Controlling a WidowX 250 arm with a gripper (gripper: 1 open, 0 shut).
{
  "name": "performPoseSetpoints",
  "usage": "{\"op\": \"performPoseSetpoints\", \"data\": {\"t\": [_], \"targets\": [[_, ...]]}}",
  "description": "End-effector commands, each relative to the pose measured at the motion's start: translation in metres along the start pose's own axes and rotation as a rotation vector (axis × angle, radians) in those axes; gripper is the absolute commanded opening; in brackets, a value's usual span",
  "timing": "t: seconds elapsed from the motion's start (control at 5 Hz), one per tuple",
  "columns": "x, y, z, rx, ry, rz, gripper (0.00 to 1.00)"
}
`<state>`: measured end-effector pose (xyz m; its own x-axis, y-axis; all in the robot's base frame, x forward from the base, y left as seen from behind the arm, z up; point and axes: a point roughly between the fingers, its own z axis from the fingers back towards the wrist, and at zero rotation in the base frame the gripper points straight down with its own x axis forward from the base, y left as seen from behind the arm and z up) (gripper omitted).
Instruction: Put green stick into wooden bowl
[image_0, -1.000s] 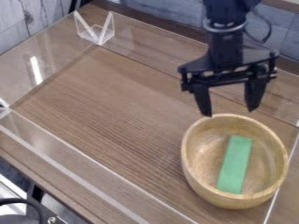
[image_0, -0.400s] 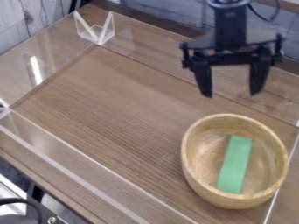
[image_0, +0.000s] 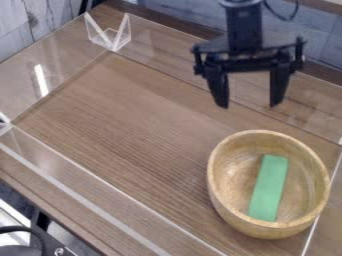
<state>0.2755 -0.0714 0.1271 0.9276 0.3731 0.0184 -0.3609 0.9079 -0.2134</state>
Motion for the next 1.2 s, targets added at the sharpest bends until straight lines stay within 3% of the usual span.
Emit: {"op": "performPoseSetpoints", "data": {"t": [0.0, 0.4, 0.8, 1.0], "targets": [[-0.006, -0.005, 0.008, -0.018, -0.050, -0.027, 1.00], [-0.013, -0.007, 0.009, -0.014, -0.080, 0.013, 1.00], [-0.008, -0.009, -0.007, -0.005, -0.115, 0.077, 1.00], [0.004, -0.006, -0.001, -0.003, -0.116, 0.051, 1.00]]}}
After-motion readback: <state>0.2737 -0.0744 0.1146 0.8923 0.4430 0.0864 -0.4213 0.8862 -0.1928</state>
